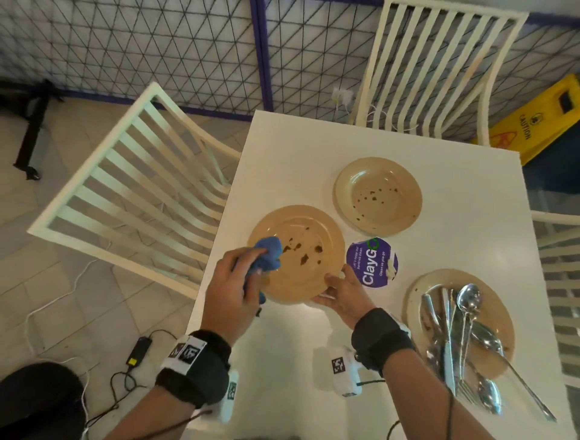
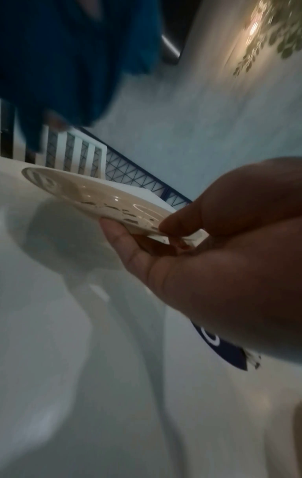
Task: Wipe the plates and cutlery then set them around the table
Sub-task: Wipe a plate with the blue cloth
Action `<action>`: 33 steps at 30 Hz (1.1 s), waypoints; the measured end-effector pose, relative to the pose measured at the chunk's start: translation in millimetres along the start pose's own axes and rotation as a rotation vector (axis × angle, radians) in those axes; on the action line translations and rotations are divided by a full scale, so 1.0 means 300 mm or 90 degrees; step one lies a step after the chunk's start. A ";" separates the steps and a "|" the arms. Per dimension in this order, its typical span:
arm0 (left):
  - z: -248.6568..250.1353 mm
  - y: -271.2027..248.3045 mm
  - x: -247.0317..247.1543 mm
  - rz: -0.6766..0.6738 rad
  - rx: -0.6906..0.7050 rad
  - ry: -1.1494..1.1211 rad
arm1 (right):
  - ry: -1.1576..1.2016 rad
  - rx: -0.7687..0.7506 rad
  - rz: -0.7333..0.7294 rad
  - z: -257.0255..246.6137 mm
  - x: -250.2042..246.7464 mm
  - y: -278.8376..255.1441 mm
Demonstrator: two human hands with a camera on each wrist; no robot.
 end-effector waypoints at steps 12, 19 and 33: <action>0.267 -0.245 0.310 -0.344 0.254 0.225 | 0.101 -0.109 -0.010 -0.004 -0.279 -0.213; 0.152 -0.161 0.209 -0.285 0.284 0.361 | -0.006 -0.150 -0.079 0.002 -0.425 -0.282; 0.437 -0.387 0.319 -0.298 0.464 0.352 | 0.067 -0.203 -0.099 -0.112 -0.679 -0.351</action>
Point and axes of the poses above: each hand's wrist, its own y-axis towards the middle knuckle, its own x-axis out of the palm, z = x × y, the point moved 1 cm from there along y, towards the middle knuckle, and after that the axes turned 14 degrees about z, right-handed, at the moved point
